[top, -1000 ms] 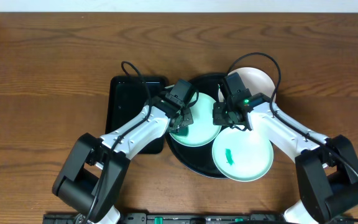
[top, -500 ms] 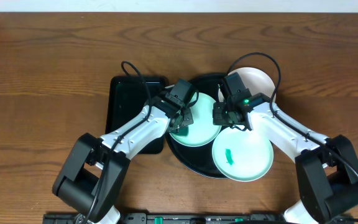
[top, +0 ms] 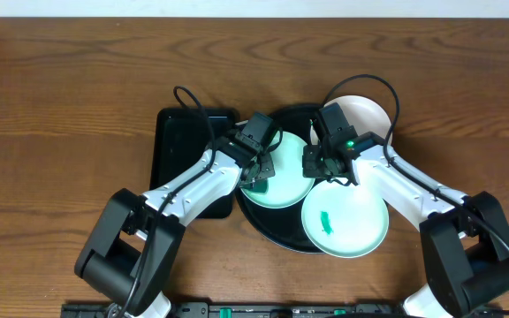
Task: Clean dirty plates on tray and stack at the side
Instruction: 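Lower the sponge onto the pale green plate and wipe its surface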
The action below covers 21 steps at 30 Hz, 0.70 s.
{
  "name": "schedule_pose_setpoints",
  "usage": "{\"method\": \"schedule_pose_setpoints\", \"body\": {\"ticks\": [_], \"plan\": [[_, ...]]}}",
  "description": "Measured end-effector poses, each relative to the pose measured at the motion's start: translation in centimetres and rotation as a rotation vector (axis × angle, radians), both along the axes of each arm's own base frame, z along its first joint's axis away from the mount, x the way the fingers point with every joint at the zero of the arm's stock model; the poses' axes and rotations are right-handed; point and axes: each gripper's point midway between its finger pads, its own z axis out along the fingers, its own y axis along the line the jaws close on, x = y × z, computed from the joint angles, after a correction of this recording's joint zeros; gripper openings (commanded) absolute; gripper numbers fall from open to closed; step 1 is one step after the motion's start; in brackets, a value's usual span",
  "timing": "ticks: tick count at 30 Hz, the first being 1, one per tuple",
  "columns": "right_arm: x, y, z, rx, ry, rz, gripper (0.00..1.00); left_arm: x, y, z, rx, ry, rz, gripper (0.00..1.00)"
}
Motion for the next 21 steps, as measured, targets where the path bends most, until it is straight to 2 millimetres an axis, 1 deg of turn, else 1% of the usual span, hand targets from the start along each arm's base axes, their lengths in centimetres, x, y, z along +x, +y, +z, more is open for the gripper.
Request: {"method": "schedule_pose_setpoints", "body": {"ticks": [21], "plan": [[0.00, 0.00, 0.00, 0.000, 0.000, 0.000, 0.01, 0.06, 0.10, -0.05, 0.028, -0.014, -0.042, 0.08]]}}
